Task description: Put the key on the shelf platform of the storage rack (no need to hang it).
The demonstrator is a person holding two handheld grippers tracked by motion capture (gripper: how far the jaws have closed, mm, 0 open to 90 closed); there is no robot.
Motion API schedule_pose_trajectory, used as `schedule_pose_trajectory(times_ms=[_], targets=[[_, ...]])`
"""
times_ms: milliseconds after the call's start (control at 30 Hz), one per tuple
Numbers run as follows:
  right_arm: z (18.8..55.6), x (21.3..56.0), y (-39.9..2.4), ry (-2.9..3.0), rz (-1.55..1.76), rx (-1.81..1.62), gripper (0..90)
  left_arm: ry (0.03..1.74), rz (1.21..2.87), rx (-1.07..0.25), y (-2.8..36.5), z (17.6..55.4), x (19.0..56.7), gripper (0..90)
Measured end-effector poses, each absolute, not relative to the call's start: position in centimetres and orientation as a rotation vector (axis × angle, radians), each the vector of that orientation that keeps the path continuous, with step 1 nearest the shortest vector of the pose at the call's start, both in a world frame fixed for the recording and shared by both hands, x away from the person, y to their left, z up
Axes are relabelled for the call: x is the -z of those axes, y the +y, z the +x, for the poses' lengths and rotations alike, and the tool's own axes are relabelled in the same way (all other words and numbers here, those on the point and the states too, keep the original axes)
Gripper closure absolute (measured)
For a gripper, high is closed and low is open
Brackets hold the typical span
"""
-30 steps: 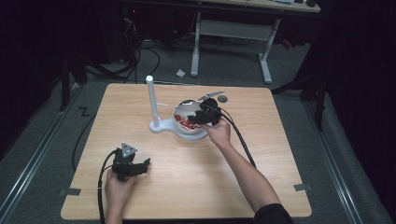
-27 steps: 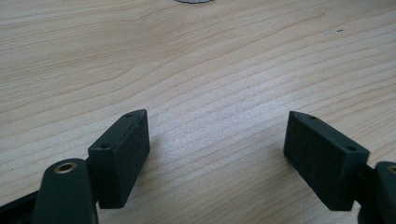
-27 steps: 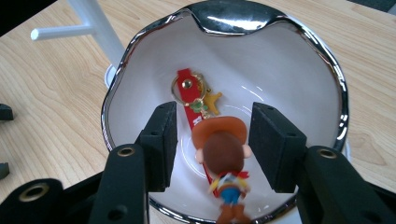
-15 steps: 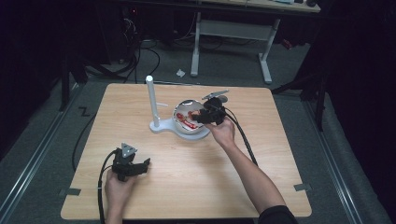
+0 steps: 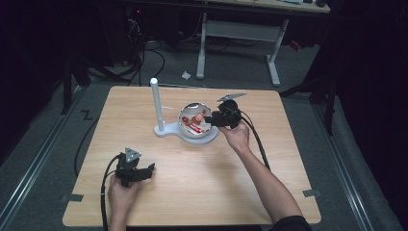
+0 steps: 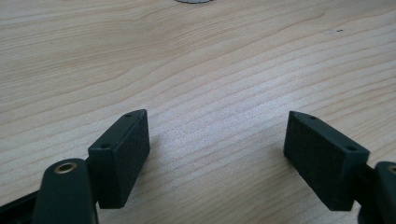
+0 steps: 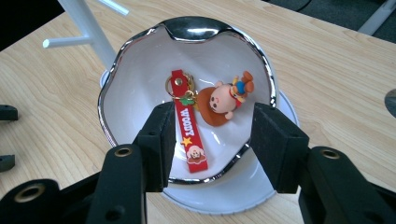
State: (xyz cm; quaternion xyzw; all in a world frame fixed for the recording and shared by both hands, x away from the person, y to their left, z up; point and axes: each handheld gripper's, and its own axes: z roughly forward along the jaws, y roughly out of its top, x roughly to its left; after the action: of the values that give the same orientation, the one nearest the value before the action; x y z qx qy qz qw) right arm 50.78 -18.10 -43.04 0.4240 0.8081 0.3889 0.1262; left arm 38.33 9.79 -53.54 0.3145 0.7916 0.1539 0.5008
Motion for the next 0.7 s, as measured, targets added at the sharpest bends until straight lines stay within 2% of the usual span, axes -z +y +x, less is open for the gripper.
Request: schedule_pose_trajectory(times_ms=[700], targets=[[49.0,42.2,-20.7,2.298,1.221,-1.155,50.0,1.907,0.771,-0.377,9.8,38.3,53.6,22.8]])
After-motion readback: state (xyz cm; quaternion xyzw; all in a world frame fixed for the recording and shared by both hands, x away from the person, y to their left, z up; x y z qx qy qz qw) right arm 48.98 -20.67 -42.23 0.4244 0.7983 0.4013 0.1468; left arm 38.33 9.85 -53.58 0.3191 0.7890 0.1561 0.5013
